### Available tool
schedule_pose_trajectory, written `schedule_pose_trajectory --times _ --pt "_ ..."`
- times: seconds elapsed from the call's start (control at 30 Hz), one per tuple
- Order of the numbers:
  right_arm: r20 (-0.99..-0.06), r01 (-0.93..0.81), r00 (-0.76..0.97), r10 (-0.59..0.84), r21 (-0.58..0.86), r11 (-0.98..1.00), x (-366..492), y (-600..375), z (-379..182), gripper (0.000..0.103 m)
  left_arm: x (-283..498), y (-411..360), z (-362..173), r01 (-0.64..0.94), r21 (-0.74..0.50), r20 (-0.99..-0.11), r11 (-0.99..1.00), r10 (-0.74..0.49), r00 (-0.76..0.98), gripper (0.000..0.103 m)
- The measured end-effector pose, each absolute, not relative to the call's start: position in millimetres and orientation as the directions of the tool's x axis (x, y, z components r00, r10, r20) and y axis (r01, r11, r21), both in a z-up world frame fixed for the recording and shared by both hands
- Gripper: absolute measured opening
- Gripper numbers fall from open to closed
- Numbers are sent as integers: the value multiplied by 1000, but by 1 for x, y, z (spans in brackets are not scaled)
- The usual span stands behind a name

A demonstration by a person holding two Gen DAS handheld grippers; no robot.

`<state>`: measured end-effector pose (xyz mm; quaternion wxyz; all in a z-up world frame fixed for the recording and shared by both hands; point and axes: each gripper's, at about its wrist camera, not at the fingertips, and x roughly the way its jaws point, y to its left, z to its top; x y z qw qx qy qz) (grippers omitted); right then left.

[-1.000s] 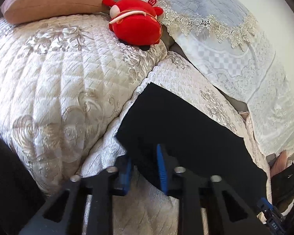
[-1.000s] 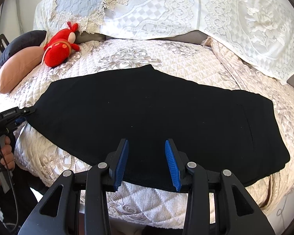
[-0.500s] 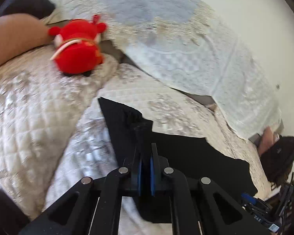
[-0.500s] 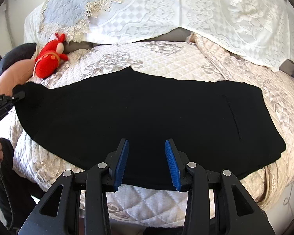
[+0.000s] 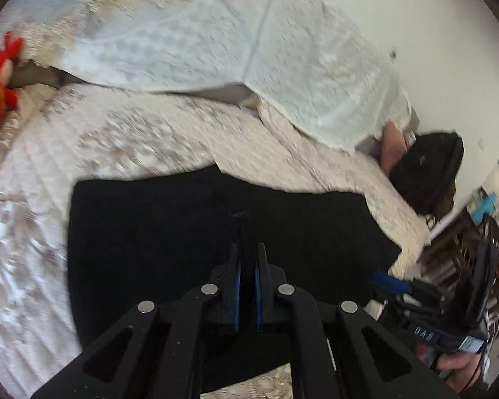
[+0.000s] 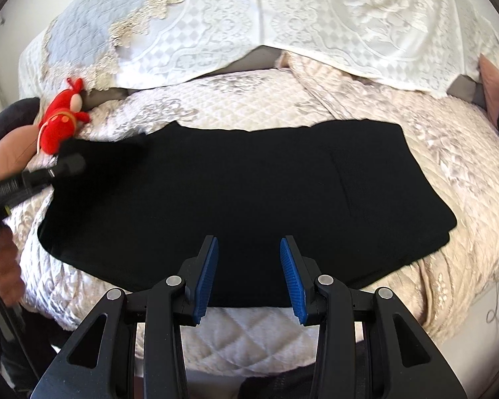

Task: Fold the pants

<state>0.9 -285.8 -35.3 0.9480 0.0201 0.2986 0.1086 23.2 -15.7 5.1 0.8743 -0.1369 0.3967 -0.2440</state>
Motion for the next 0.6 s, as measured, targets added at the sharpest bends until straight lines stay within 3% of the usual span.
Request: schedule_pose_trajectory --times 0.5,0.53,0.6 --pt "-560 -239 782 273 135 962 12 -276 -36 40 9 -39 -24 417 -441 -675 795 -600 429 9" --pt "-560 -245 780 278 135 960 12 -274 -35 40 9 -38 -23 414 -449 -674 792 -604 425 9" --pt "-560 -253 778 284 134 958 13 -271 -34 40 7 -36 -19 406 -462 -670 789 -610 422 20"
